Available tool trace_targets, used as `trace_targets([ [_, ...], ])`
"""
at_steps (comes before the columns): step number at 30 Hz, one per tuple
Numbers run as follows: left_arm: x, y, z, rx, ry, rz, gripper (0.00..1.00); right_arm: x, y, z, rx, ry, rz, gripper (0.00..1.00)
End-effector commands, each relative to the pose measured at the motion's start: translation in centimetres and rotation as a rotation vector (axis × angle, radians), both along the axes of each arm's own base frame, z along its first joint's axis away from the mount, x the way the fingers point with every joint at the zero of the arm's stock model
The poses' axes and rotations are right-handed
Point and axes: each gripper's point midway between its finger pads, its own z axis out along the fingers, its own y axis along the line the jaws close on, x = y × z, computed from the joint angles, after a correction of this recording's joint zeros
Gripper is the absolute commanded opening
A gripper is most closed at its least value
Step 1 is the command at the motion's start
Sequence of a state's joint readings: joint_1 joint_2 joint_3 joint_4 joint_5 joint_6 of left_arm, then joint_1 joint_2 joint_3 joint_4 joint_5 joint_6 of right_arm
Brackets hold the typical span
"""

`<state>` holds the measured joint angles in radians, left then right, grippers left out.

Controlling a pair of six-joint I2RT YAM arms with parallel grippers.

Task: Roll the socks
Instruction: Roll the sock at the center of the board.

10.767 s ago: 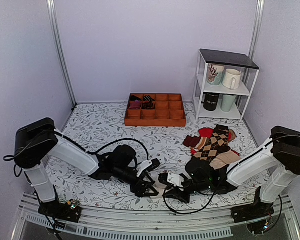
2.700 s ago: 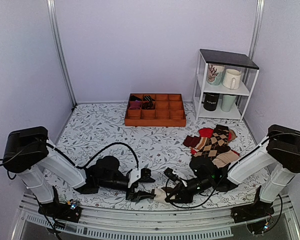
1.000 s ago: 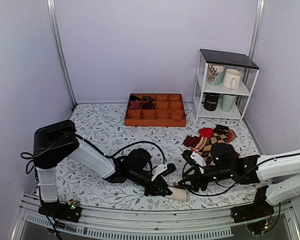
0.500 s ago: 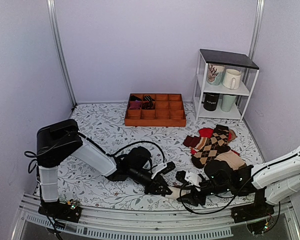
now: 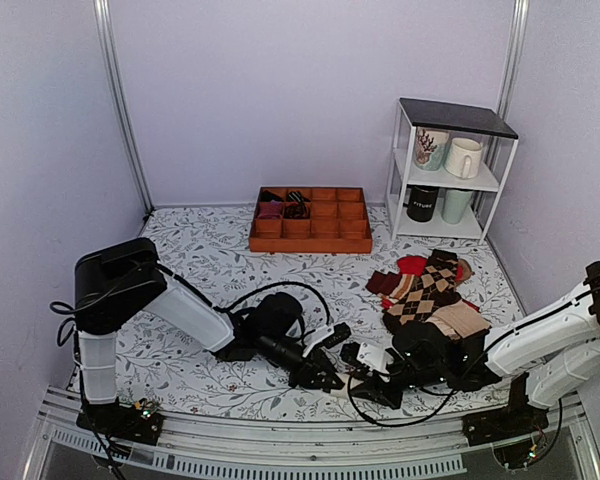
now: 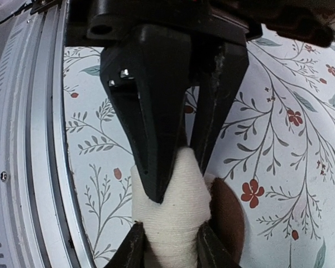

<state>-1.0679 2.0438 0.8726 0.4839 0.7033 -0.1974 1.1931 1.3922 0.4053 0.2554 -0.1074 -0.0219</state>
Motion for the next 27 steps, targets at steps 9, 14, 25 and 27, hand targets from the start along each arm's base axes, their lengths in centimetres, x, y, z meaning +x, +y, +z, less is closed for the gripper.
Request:
trace_targets([
  [9, -0.9, 7.1, -7.7, 0.384, 0.007, 0.089, 0.19, -2.8, 0.3, -2.9, -0.075, 0.286, -0.026, 0.11],
  [14, 1.1, 5.9, -1.0, 0.157, -0.241, 0.103, 0.19, -3.6, -0.2, -3.6, -0.084, 0.407, -0.059, 0.1],
  [25, -1.1, 4.9, 4.9, -0.165, -0.494, 0.049, 0.38, -3.9, -0.3, -5.3, -0.125, 0.599, -0.114, 0.1],
  [27, -1.4, 5.0, 5.7, -0.216, -0.547, 0.058, 0.41, -4.2, -0.4, -5.8, -0.142, 0.636, -0.122, 0.1],
])
